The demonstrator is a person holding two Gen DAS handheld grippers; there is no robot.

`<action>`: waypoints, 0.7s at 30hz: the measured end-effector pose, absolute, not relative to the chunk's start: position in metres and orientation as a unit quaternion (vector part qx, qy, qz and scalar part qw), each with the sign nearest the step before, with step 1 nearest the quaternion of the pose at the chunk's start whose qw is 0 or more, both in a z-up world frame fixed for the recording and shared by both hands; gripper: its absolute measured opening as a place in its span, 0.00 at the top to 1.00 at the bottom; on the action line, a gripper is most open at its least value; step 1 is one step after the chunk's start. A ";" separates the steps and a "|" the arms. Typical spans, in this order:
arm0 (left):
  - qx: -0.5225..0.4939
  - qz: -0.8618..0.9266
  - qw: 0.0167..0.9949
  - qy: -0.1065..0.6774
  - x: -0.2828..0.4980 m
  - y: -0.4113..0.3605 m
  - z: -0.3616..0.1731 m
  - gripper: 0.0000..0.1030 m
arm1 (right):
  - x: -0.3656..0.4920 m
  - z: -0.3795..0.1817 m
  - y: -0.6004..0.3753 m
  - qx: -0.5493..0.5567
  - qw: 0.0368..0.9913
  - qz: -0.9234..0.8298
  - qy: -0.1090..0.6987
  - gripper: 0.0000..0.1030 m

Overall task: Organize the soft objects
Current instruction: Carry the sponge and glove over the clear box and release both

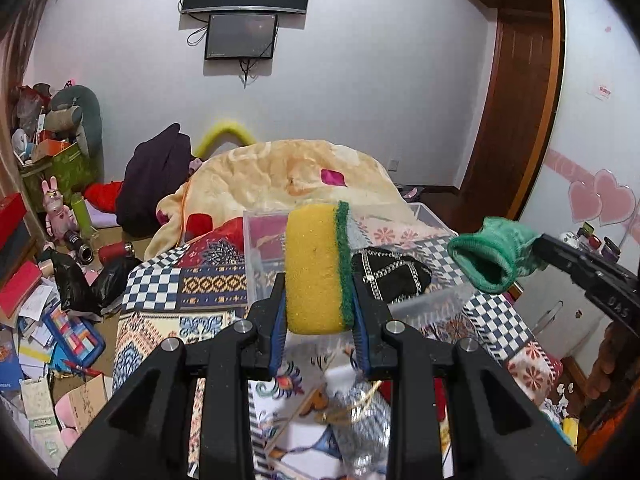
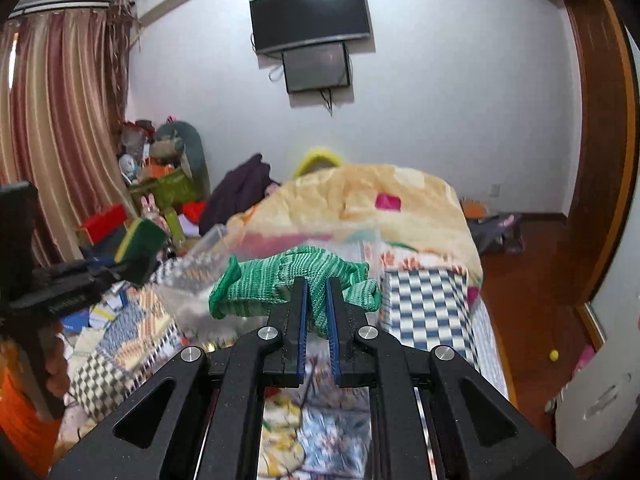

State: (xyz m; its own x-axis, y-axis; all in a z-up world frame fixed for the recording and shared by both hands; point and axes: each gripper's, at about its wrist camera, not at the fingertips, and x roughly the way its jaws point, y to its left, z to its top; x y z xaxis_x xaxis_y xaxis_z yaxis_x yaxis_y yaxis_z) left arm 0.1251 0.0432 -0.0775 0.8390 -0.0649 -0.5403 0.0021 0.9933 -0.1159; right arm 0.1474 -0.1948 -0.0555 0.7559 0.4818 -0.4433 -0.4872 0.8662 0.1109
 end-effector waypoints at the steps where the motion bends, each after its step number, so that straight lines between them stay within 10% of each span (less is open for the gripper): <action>1: -0.054 -0.016 0.957 0.285 0.130 0.043 -0.078 0.72 | 0.151 -0.054 -0.191 -0.006 0.937 0.261 0.232 0.92; 21: -0.036 -0.004 0.931 0.364 0.205 0.029 -0.127 0.72 | 0.217 -0.101 -0.132 -0.025 0.907 0.280 0.315 0.92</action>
